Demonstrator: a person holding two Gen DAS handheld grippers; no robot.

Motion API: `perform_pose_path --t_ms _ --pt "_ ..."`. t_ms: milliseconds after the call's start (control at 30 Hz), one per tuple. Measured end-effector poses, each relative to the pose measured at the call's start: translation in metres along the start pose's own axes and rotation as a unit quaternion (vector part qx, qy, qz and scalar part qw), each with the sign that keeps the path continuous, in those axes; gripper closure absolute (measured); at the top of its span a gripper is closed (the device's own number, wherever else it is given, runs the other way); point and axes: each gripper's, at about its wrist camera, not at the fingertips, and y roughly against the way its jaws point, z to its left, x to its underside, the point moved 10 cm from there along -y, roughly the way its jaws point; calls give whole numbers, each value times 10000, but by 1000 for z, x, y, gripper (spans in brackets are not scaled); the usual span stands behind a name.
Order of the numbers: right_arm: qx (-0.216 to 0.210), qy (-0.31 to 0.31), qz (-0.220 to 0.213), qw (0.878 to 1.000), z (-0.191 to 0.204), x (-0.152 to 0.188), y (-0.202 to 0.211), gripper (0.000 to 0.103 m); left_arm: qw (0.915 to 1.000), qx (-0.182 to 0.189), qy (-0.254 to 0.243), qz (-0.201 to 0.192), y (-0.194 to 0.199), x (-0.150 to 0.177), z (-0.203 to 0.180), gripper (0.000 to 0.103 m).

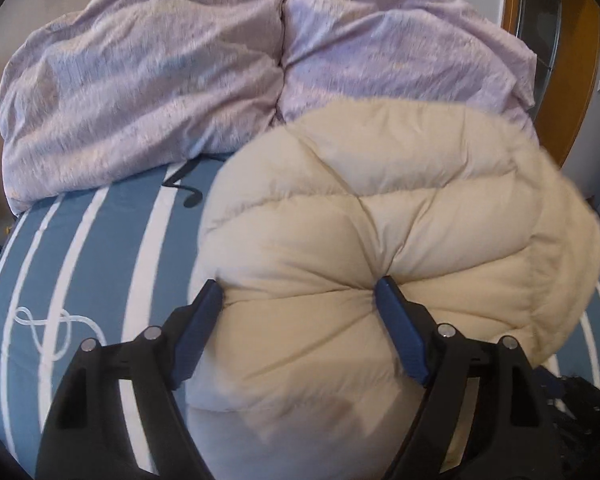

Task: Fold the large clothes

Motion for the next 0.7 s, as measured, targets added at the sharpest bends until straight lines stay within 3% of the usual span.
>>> perform_pose_path --t_ms 167,400,700 --pt "49 51 -20 10000 -1 -1 -1 80 9999 -130 -44 -56 -10 4 1 18" --pt "121 77 -83 9999 1 0 -1 80 9997 84 207 -69 -22 10 9 12" --pt "152 89 -102 9998 2 1 -1 80 9998 45 172 -96 -25 13 9 11"
